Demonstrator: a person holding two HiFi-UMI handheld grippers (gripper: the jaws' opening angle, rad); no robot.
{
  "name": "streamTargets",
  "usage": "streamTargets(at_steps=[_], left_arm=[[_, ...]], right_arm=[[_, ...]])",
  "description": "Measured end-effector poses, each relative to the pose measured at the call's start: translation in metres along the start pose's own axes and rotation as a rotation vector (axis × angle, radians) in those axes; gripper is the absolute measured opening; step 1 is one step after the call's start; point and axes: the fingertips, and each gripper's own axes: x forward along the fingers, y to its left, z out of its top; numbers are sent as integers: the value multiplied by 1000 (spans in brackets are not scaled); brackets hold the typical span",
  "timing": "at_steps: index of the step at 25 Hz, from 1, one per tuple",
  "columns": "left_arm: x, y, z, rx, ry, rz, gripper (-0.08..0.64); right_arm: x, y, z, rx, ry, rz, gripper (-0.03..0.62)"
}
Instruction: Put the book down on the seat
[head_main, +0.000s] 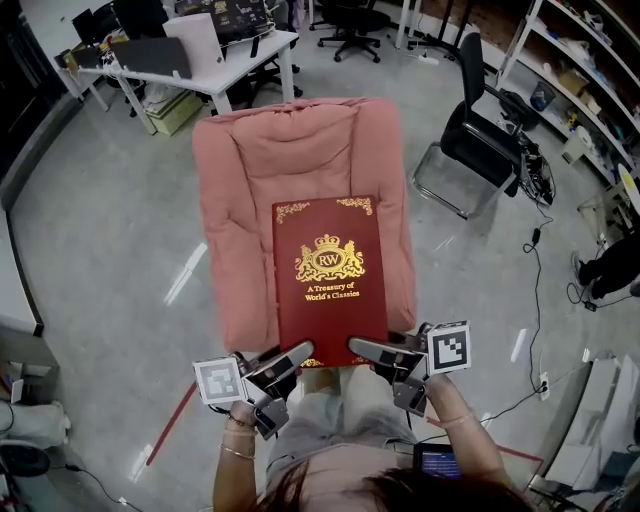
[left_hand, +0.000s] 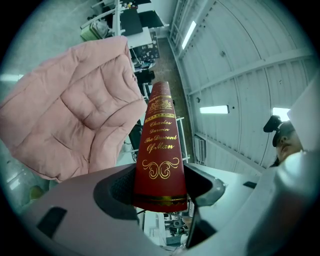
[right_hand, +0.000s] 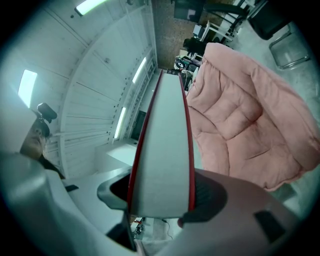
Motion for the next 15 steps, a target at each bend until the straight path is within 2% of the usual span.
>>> streamTargets(at_steps=[6,15], left_arm=[[23,-2,10,-16,-19,21,262],[50,22,19,-74,-33,48,262]], right_arm=[[-7,-10,22,37,25,10,265],[-10,-43,43,72,81,0,265]])
